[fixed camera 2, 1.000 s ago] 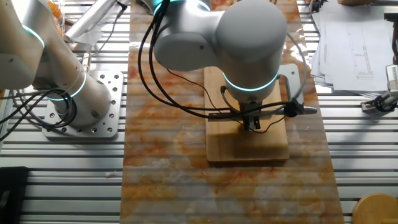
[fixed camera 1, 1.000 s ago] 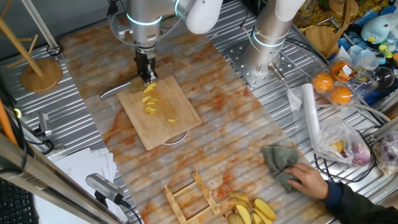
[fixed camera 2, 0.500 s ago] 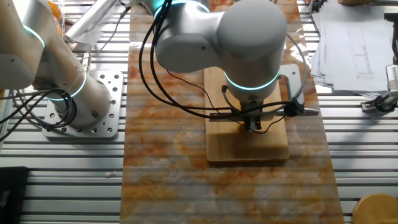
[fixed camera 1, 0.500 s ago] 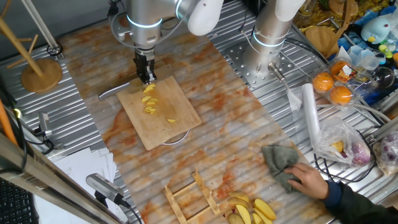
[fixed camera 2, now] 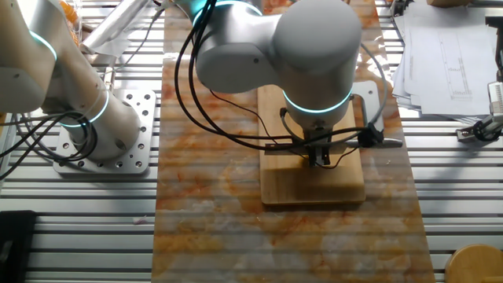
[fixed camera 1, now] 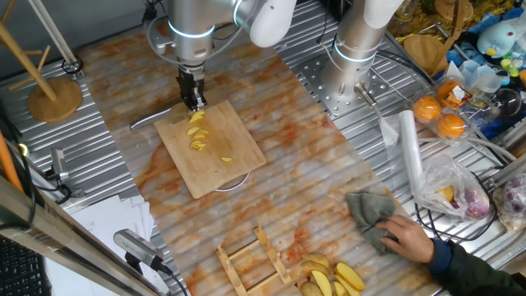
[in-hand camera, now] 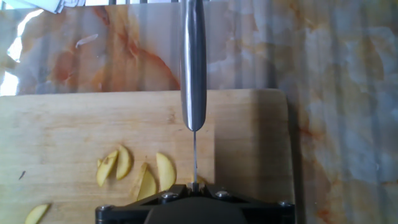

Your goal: Chop the potatoes

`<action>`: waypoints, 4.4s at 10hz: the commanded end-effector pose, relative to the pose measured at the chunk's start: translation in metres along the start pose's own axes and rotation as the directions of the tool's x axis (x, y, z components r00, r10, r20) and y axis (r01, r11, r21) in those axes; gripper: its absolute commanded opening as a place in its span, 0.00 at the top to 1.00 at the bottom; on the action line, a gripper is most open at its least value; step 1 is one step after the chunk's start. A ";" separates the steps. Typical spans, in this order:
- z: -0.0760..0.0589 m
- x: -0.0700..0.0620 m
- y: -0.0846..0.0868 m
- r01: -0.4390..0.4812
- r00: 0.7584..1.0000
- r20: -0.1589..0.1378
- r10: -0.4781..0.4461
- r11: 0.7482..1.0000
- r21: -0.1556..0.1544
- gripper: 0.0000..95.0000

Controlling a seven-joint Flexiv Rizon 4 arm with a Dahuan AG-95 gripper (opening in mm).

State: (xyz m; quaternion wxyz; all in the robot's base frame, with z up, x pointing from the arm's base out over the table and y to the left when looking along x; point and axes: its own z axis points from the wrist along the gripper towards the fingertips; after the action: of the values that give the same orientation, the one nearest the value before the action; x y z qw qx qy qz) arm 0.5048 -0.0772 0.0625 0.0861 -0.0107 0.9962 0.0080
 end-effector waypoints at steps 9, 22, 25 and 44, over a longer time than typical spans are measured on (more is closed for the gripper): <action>0.049 0.003 -0.002 0.013 0.999 0.030 -0.013 1.000 0.005 1.00; 0.073 0.005 0.001 0.056 0.998 0.039 -0.057 0.998 0.027 1.00; 0.065 0.004 0.000 0.059 0.997 0.040 -0.060 0.998 0.023 1.00; 0.002 -0.008 -0.010 0.096 0.994 -0.042 -0.099 0.993 -0.062 1.00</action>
State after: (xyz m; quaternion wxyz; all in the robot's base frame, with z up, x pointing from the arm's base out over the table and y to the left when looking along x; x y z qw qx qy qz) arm 0.5141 -0.0857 0.0497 0.0621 -0.0642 0.9954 0.0357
